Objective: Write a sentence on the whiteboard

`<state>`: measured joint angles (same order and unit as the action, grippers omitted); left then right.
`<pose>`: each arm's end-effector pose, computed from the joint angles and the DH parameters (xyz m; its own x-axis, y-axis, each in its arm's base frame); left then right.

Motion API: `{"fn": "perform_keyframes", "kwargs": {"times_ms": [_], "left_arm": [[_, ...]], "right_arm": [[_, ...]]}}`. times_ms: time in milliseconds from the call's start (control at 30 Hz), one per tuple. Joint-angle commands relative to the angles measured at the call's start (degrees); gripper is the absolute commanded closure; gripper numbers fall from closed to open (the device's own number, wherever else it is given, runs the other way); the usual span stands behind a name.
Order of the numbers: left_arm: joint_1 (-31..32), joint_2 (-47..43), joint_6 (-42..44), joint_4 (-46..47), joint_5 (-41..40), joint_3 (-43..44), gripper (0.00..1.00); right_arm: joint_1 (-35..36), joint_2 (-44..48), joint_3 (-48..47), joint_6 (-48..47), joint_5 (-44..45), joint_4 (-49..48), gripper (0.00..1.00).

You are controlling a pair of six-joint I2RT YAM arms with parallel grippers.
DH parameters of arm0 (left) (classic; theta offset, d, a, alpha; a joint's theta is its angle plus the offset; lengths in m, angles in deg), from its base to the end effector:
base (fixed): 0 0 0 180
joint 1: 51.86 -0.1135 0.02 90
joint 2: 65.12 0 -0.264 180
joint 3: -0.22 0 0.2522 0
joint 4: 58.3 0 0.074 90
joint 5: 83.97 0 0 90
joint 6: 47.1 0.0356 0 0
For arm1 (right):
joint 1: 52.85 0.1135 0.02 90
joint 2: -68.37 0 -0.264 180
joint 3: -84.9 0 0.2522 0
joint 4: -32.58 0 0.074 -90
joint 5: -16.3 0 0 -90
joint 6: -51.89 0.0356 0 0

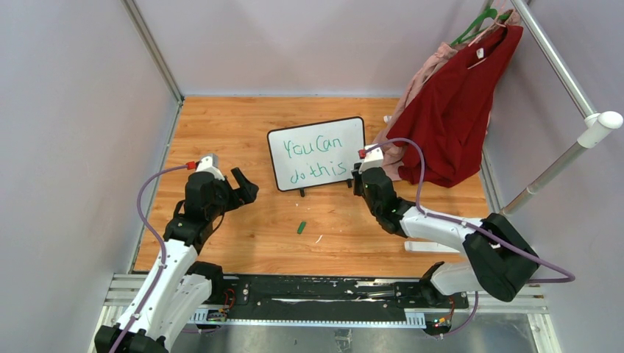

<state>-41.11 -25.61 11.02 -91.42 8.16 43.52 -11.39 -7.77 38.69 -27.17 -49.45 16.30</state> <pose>0.1604 -0.0318 0.2445 -0.5239 -0.4377 -0.7307 -0.0689 0.8768 -0.4759 0.2186 0.1736 0.2189 -0.2314 0.0264 -0.9725 -0.2655 0.9600 0.0893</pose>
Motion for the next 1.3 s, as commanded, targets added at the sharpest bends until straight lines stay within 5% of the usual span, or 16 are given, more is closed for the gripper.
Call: {"fn": "perform_keyframes", "kwargs": {"times_ms": [0,900,1267], "left_arm": [[0.4,-0.1,0.5,1.5,0.9,-0.5,0.02],[0.4,0.1,0.4,1.5,1.0,-0.5,0.02],[0.4,-0.2,0.5,1.5,1.0,-0.5,0.02]], "right_arm": [[-0.6,-0.7,-2.2,0.1,1.9,-1.9,1.00],[-1.2,-2.7,-2.0,1.0,1.8,-1.9,1.00],[-1.1,4.1,-1.9,1.4,0.7,3.1,1.00]]}}
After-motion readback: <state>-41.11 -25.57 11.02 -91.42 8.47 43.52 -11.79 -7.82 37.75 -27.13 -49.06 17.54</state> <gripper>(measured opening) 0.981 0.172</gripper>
